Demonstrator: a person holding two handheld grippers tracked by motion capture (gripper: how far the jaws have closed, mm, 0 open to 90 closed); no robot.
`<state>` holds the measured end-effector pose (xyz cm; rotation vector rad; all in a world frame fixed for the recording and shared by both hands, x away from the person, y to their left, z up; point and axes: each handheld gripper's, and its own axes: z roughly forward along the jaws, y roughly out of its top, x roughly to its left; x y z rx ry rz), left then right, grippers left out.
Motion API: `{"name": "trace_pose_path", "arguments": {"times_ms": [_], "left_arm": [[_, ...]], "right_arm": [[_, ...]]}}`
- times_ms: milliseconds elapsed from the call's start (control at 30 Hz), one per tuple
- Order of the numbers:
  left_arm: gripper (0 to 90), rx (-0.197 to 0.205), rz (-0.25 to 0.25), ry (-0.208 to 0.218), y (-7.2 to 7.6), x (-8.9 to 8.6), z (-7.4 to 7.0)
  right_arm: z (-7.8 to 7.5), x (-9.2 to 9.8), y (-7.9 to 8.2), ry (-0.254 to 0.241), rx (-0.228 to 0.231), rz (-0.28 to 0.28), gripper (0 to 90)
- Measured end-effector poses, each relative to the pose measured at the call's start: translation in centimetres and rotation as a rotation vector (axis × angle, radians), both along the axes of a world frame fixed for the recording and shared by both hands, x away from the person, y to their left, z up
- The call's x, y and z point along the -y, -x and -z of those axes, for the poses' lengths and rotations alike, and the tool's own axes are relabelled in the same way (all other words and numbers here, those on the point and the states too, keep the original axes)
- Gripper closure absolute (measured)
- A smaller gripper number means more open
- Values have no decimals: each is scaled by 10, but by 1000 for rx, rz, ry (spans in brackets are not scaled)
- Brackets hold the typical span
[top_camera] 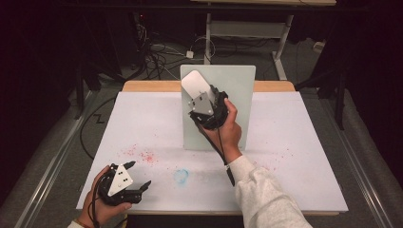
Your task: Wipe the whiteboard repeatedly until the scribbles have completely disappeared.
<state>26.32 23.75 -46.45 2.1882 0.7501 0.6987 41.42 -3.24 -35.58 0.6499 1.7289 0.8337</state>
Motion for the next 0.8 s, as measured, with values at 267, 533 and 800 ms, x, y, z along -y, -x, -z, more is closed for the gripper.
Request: {"name": "trace_pose_path", "arguments": {"times_ms": [267, 533, 800], "left_arm": [[183, -1, 1, -1, 0, 0, 0], [183, -4, 2, -5, 0, 1, 1], [183, -3, 1, -7, 0, 1, 1]], "right_arm": [[24, -13, 9, 89, -1, -21, 309], [37, -5, 15, 128, -21, -36, 309], [23, 32, 10, 63, 11, 62, 309]]}}
